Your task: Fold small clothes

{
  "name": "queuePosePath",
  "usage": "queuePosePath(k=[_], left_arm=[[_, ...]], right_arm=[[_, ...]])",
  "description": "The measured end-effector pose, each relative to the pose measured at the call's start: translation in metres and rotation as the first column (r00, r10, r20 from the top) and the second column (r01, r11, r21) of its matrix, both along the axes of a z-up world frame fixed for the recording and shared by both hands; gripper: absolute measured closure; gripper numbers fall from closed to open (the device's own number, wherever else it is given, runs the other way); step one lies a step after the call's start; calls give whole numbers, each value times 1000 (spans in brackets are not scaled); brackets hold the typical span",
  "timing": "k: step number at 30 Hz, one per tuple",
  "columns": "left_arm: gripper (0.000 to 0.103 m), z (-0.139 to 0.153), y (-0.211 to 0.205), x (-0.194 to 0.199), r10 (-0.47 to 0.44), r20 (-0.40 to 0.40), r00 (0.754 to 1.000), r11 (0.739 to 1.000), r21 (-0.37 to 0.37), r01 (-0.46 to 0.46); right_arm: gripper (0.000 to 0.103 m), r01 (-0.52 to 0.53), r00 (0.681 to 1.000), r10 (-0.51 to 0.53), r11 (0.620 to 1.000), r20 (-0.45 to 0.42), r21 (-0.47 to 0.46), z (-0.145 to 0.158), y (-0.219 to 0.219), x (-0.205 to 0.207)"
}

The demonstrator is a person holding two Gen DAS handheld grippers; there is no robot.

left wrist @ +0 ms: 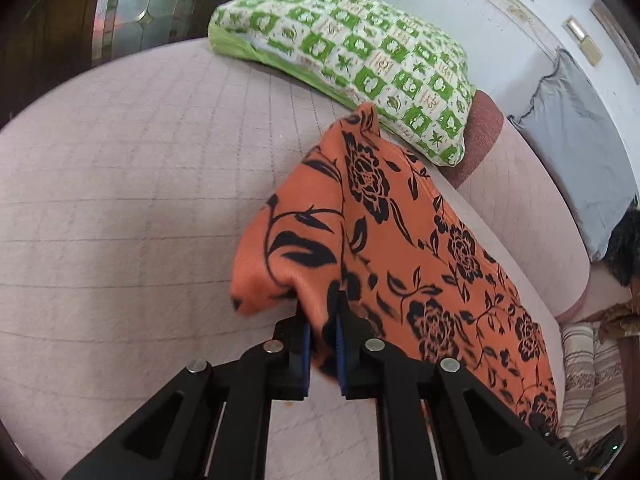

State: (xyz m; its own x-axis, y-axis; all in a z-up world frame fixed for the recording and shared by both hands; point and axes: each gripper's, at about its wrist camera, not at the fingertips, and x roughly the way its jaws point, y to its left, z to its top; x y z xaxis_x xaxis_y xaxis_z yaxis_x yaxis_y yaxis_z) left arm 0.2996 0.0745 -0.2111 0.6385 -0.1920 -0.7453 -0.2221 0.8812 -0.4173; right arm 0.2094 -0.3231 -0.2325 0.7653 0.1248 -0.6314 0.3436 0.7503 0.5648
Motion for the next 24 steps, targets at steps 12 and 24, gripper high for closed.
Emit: queuePosePath(k=[12, 24], left_arm=[[56, -35, 59, -15, 70, -160, 985, 964, -242, -108], [21, -44, 34, 29, 48, -87, 995, 930, -359, -76]], right_arm=[[84, -40, 997, 57, 955, -50, 295, -27, -29, -22], [24, 4, 998, 23, 882, -52, 472, -54, -26, -7]])
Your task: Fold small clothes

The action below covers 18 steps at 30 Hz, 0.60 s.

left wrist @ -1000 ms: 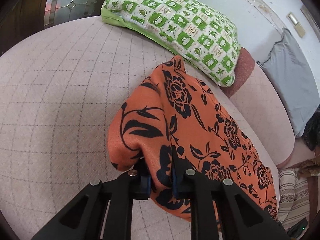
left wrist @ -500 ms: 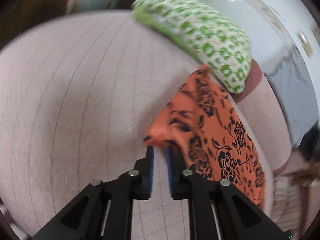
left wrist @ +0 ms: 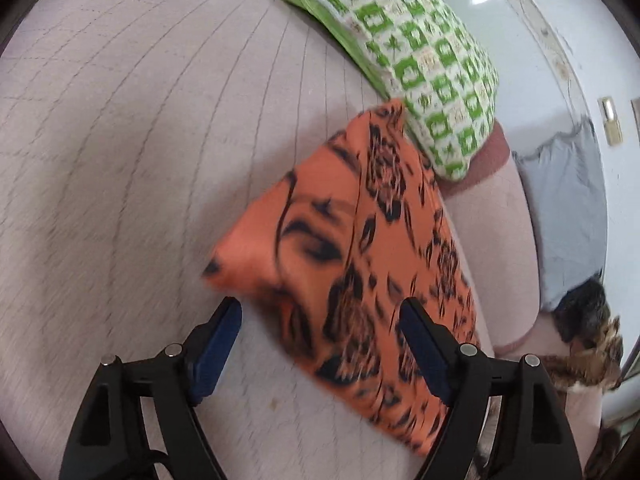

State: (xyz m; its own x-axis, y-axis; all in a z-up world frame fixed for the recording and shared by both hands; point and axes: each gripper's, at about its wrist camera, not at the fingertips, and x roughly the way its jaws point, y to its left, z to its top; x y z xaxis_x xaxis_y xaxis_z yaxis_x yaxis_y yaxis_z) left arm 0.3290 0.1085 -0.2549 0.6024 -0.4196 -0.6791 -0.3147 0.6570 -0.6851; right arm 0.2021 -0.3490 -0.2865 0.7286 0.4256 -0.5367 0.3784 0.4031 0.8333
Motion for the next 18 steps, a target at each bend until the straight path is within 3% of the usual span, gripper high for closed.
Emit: queuePosePath(k=[5, 7, 9, 10, 11, 13, 15, 18], left_arm=[[20, -2, -5, 15, 26, 55, 998, 1000, -16, -25], [23, -4, -8, 19, 23, 72, 997, 998, -62, -18], [55, -10, -13, 25, 13, 51, 999, 995, -96, -8], [61, -13, -15, 27, 11, 36, 999, 997, -71, -9], [74, -14, -16, 27, 14, 32, 999, 999, -41, -13], [80, -14, -18, 29, 9, 32, 999, 1000, -14, -8], [84, -11, -17, 29, 6, 37, 999, 1000, -12, -5], [86, 4, -17, 24, -1, 80, 997, 1000, -1, 2]], right_arm=[[32, 48, 999, -48, 999, 14, -8, -7, -1, 18], [36, 75, 997, -75, 997, 23, -4, -11, -3, 28], [39, 113, 993, -114, 993, 36, 18, -15, -7, 36], [45, 126, 991, -127, 992, 39, 25, -16, -9, 40], [62, 132, 990, -133, 991, 38, 24, -17, -11, 44], [80, 123, 992, -123, 992, 5, -7, -23, -12, 55], [82, 122, 993, -122, 992, 3, -33, -20, -12, 58], [85, 96, 995, -91, 976, 35, -193, 6, -3, 60]])
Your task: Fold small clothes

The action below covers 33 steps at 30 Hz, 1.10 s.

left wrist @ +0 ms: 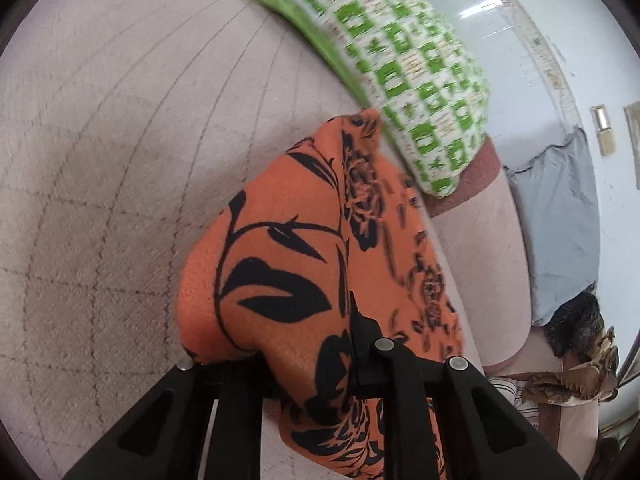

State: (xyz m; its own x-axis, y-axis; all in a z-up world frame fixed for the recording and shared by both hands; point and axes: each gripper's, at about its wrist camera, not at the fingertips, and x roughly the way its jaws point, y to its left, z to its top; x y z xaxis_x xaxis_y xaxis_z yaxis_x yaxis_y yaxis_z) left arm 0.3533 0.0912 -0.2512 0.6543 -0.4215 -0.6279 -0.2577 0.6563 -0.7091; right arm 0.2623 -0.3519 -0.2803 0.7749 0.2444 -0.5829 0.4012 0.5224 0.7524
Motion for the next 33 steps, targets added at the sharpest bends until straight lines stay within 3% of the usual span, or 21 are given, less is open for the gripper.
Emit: queuePosePath(k=[5, 10, 16, 19, 21, 23, 25, 28, 31, 33], left_arm=[[87, 28, -4, -20, -41, 64, 997, 998, 59, 37], [87, 41, 0, -65, -88, 39, 995, 986, 144, 82], [87, 36, 1, -137, -138, 6, 990, 967, 217, 133], [86, 21, 1, -165, -149, -55, 987, 955, 251, 158], [85, 14, 6, -173, -152, -109, 982, 952, 250, 175], [83, 19, 17, -179, -148, -114, 982, 960, 223, 170], [82, 32, 27, -188, -147, -104, 984, 956, 242, 168], [82, 60, 37, -202, -157, -60, 986, 927, 335, 168], [78, 94, 37, -205, -143, 14, 990, 859, 498, 117], [61, 109, 36, -200, -152, 60, 987, 838, 537, 96]], right_arm=[[86, -5, 998, 11, 996, 64, -89, 29, 7, -16], [86, -28, 997, 34, 996, 71, -88, 42, 5, -52], [86, -69, 996, 74, 992, 51, -102, 51, 3, -122], [86, -95, 995, 96, 991, 3, -92, 42, 3, -155], [82, -124, 990, 119, 990, -80, -64, 28, 2, -163], [79, -115, 980, 115, 993, -161, 11, 15, -5, -173], [74, -97, 983, 103, 994, -152, 44, 18, -14, -188], [73, -83, 985, 85, 996, -152, 16, 33, -32, -216], [70, -64, 981, 42, 992, -187, -113, 55, -48, -237], [70, -28, 981, -15, 975, -194, -219, 71, -54, -239]])
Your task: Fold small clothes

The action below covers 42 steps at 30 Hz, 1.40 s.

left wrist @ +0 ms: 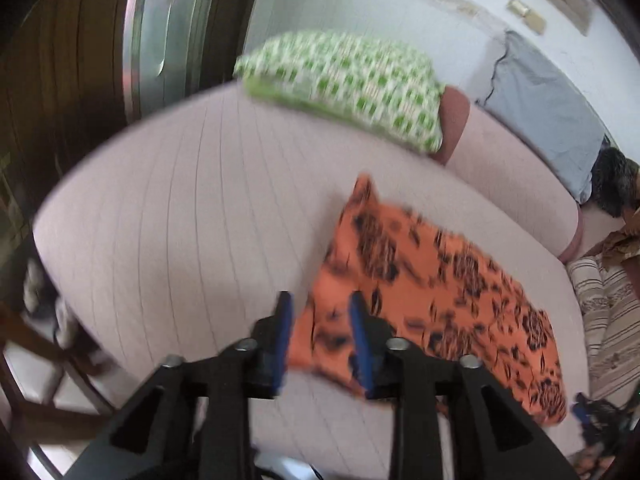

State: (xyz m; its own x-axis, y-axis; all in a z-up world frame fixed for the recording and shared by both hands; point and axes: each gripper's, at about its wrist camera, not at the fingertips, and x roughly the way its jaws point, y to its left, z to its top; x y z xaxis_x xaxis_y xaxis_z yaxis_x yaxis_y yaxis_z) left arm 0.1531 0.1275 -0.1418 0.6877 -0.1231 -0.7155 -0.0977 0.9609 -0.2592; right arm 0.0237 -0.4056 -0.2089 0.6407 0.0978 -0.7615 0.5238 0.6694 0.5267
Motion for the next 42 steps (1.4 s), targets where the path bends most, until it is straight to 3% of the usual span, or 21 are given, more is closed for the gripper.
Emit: queuePosePath(k=[2, 3, 7, 11, 14, 18, 20, 26, 29, 32, 35, 38, 39, 42], left_arm=[[48, 7, -16, 16, -31, 13, 999, 999, 42, 30], [48, 6, -25, 25, -38, 9, 999, 998, 58, 38], [48, -19, -72, 76, -67, -72, 995, 994, 84, 73], [48, -57, -95, 120, -39, -173, 984, 998, 51, 48], [48, -82, -104, 134, -23, -222, 975, 991, 127, 52], [30, -96, -117, 145, -24, -209, 978, 965, 249, 77], [24, -98, -121, 146, -13, -205, 979, 955, 289, 73], [20, -96, -103, 122, 5, -207, 978, 969, 243, 46], [20, -87, -100, 95, 9, -180, 984, 973, 229, 33], [20, -79, -96, 63, 0, -154, 988, 967, 250, 39], [20, -84, -87, 35, 23, -159, 987, 965, 262, 19], [19, -107, -80, 31, 10, -229, 973, 964, 259, 51], [14, -108, -75, 33, 12, -237, 971, 971, 236, 45], [13, -99, -64, 29, 26, -228, 973, 975, 222, 26]], right_arm=[[70, 33, 998, -29, 996, 54, -82, 17, -5, -2], [70, 26, 997, -17, 994, 80, -105, 22, -5, 4], [70, -92, 989, 96, 995, 114, -43, 19, 12, 56], [70, -214, 976, 215, 976, 40, -39, -4, 43, 121], [70, -262, 964, 261, 965, -46, -30, -31, 54, 159], [74, -272, 961, 265, 955, -78, -113, -44, 53, 189], [74, -271, 961, 264, 956, -79, -113, -50, 50, 199], [74, -268, 963, 268, 950, -22, -158, -27, 62, 177], [73, -315, 940, 335, 925, 64, -214, -1, 78, 152], [72, -391, 905, 408, 910, 122, -139, 8, 102, 128], [72, -476, 868, 487, 871, 93, -119, 1, 139, 107], [71, -550, 832, 554, 825, -5, -127, -21, 172, 89], [71, -550, 832, 555, 816, -29, -178, -25, 181, 85], [71, -549, 831, 555, 801, -50, -239, -16, 192, 86]])
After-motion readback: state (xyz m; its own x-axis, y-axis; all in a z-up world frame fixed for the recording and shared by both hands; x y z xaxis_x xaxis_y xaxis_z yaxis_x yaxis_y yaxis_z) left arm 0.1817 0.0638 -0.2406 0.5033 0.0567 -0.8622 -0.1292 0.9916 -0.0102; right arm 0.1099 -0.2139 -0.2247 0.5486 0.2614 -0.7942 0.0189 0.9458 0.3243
